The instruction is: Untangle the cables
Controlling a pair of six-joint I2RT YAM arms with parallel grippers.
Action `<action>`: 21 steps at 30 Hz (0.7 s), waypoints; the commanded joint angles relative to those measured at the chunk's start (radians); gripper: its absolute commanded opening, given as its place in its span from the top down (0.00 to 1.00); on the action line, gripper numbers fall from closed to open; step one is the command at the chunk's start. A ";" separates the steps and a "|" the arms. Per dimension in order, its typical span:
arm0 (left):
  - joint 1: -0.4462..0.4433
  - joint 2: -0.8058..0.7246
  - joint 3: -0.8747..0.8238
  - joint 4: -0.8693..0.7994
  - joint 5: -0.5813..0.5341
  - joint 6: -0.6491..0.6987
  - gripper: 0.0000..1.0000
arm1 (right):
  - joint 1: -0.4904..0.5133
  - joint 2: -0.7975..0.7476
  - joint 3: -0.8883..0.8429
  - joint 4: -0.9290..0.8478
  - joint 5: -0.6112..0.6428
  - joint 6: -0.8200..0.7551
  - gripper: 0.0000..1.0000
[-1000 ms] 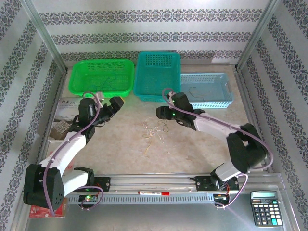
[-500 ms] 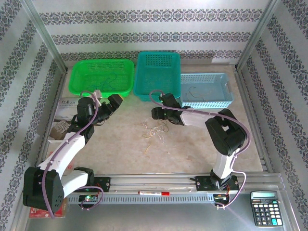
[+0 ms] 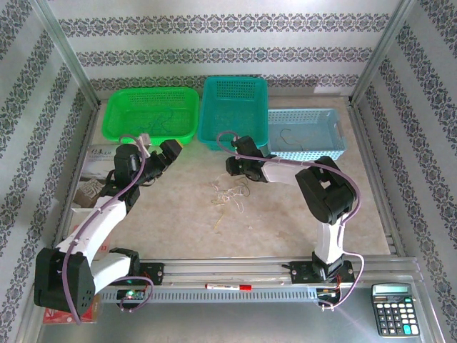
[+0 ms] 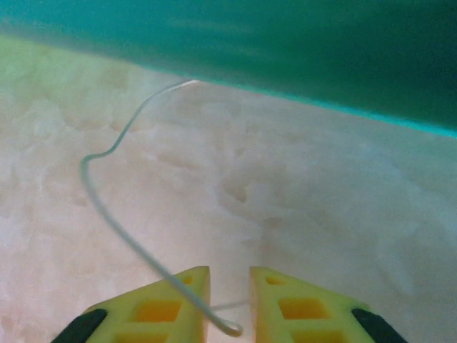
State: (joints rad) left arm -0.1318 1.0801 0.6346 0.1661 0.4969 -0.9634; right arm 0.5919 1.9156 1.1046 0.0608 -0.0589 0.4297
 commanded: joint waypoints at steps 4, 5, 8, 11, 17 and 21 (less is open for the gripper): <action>-0.008 -0.010 0.038 -0.006 0.012 0.018 0.00 | 0.025 -0.151 -0.064 0.025 -0.040 -0.015 1.00; -0.009 -0.010 0.037 -0.008 0.015 0.022 0.00 | 0.028 -0.176 -0.074 0.025 -0.044 -0.014 1.00; -0.009 -0.015 0.035 -0.010 0.021 0.035 0.00 | 0.036 -0.254 -0.095 0.019 -0.060 -0.012 1.00; -0.011 -0.026 0.030 -0.008 0.032 0.052 0.00 | 0.045 -0.327 -0.103 0.009 -0.072 -0.011 1.00; -0.021 -0.058 0.010 -0.027 0.040 0.112 0.00 | 0.061 -0.444 -0.094 -0.011 -0.095 -0.002 1.00; -0.059 -0.072 -0.008 0.004 0.052 0.144 0.00 | 0.073 -0.507 -0.082 -0.018 -0.105 0.008 1.00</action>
State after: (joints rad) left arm -0.1612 1.0275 0.6407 0.1581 0.5243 -0.8772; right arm 0.6525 1.4521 1.0142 0.0521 -0.1410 0.4274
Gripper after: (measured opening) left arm 0.999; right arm 0.050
